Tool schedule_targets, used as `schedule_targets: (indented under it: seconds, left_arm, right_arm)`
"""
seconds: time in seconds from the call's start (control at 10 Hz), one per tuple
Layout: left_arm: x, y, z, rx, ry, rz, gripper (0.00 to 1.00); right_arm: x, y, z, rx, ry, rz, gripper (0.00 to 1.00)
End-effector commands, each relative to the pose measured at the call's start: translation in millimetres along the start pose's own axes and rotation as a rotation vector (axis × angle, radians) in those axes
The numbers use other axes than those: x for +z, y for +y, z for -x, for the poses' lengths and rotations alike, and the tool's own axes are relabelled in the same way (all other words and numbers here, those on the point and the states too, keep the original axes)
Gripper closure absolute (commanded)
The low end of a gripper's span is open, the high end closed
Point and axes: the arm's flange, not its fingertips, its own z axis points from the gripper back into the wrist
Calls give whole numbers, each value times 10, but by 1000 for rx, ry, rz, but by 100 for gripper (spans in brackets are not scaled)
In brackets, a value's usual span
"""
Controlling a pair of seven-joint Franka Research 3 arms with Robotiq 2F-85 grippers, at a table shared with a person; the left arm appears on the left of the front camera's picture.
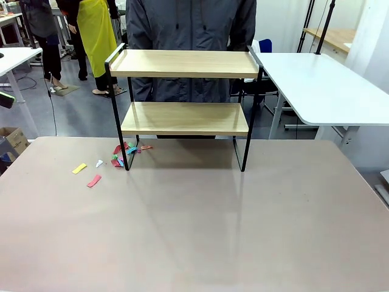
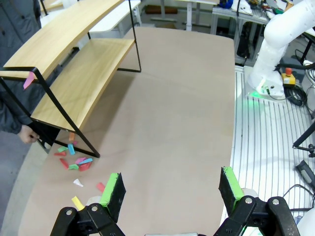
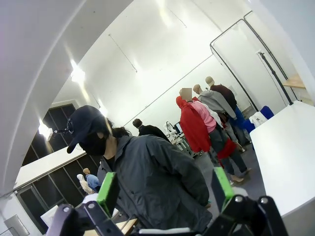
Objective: Clean the shelf.
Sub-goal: Hand the Duster back to the human.
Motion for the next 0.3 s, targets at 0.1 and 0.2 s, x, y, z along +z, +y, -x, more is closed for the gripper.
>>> schedule_targets:
  seconds: [0.1,0.2]
  left_arm:
    - [-3,15,-16,-17,-21,6,0]
    - [-3,15,-16,-17,-21,6,0]
  right_arm:
    - [13,16,0,-3,-2,8,0]
    - [13,16,0,-3,-2,8,0]
